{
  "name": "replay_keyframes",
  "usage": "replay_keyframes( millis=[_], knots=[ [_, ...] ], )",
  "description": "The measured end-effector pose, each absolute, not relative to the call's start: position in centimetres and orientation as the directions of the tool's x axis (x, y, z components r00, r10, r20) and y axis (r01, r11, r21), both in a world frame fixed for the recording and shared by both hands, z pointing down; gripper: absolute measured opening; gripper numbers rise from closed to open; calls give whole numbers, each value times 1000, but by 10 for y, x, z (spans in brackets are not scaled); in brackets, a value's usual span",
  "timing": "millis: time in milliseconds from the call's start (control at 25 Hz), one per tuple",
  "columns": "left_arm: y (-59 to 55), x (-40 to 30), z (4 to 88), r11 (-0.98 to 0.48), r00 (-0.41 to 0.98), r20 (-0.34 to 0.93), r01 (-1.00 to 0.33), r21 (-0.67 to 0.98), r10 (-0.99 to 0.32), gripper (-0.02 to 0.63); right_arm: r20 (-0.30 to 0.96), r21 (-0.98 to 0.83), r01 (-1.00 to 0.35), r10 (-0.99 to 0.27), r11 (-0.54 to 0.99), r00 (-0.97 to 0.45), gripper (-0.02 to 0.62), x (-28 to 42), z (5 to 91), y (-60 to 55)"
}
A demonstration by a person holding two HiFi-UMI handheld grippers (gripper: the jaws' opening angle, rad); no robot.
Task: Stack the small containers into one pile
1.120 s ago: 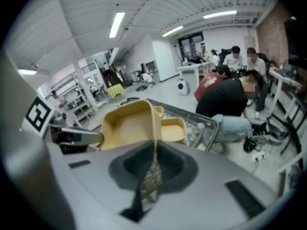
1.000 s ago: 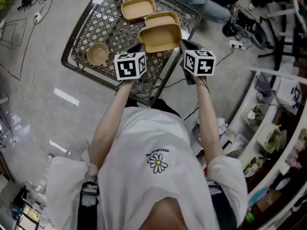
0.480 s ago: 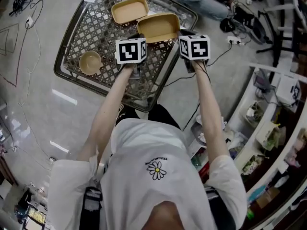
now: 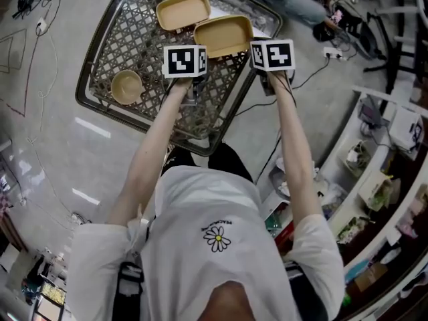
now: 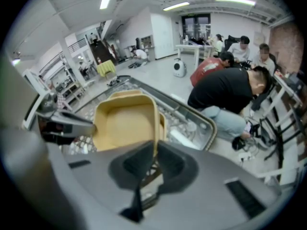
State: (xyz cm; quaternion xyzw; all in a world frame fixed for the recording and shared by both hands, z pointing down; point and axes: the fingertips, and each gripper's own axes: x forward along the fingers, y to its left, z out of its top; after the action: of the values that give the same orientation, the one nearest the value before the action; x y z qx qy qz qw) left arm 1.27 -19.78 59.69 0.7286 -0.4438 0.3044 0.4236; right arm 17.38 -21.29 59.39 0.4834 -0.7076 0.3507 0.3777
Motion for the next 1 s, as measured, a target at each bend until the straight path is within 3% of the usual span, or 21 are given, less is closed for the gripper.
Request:
replay_keyframes(
  millis=[240, 1000],
  knots=[
    [-202, 15, 605, -226, 427, 839, -902, 368, -337, 52, 905, -110, -954, -369, 279, -213, 44, 177, 602, -216],
    [-203, 19, 624, -190, 444, 857, -894, 405, -262, 52, 905, -211, -945, -315, 249, -285, 43, 178, 622, -221]
  ],
)
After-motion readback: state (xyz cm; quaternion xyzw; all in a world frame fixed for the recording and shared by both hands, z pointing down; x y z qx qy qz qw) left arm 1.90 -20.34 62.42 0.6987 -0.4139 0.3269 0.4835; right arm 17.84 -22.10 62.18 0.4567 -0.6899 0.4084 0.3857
